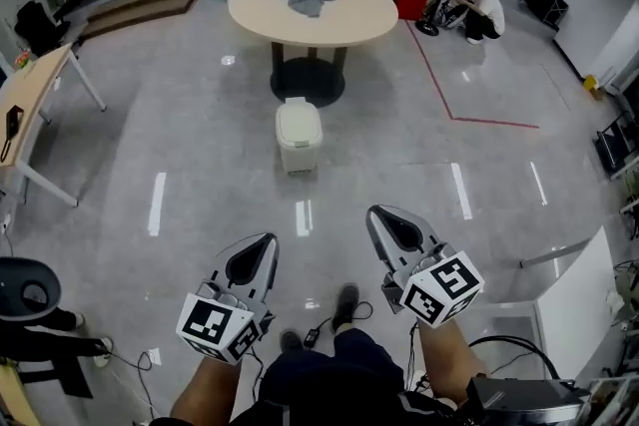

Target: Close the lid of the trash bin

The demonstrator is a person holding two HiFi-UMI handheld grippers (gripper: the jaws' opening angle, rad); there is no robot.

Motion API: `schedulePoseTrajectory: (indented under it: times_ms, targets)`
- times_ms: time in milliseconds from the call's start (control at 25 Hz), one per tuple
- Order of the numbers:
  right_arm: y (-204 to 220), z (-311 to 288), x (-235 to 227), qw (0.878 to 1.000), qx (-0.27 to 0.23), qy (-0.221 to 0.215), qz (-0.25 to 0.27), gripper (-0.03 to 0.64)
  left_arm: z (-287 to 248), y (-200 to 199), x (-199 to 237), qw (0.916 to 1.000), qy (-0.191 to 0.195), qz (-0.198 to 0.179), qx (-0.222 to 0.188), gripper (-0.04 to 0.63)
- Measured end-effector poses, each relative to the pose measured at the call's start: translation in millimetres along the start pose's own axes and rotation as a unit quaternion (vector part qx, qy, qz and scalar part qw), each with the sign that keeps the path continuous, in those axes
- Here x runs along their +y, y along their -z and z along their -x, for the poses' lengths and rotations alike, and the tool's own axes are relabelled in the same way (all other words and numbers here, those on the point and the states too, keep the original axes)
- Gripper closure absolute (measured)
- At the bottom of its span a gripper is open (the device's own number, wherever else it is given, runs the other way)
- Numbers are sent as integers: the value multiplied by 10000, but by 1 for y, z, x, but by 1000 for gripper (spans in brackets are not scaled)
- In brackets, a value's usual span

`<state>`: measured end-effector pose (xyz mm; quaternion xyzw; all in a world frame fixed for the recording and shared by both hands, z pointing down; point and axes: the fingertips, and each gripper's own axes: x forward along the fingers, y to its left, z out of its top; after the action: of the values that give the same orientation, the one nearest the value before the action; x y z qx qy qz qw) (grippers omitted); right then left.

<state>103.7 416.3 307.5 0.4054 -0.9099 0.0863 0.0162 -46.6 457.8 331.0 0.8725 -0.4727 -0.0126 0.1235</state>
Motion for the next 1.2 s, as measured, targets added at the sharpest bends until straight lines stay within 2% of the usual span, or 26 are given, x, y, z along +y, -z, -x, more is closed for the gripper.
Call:
schedulePoseTrajectory:
  times_ms: [200,360,520,800,960,1200]
  targets:
    - [-6,32,49,9999,37,-11,158,606,43,0,-17,9998,154,104,-81,595]
    - [0,69,60,9998,36,76,180,606,62,4,-47,9996,251,52,-138,595]
    - [2,108,66,9998,-82,14,200,606,81,10,-77,9998,149,-13,-145,595]
    - [19,209,65,9995,-190,-231,98,606,100,26,-176,9999,5,-100,-75,595]
    - [30,274,47,9997,-156,-211,-13,606,104,44,-237,9999,-90,-51,79,595]
    - [40,323,49,9996,-129,-210,-136,606,120,56,-285,9997,-175,-78,181,595]
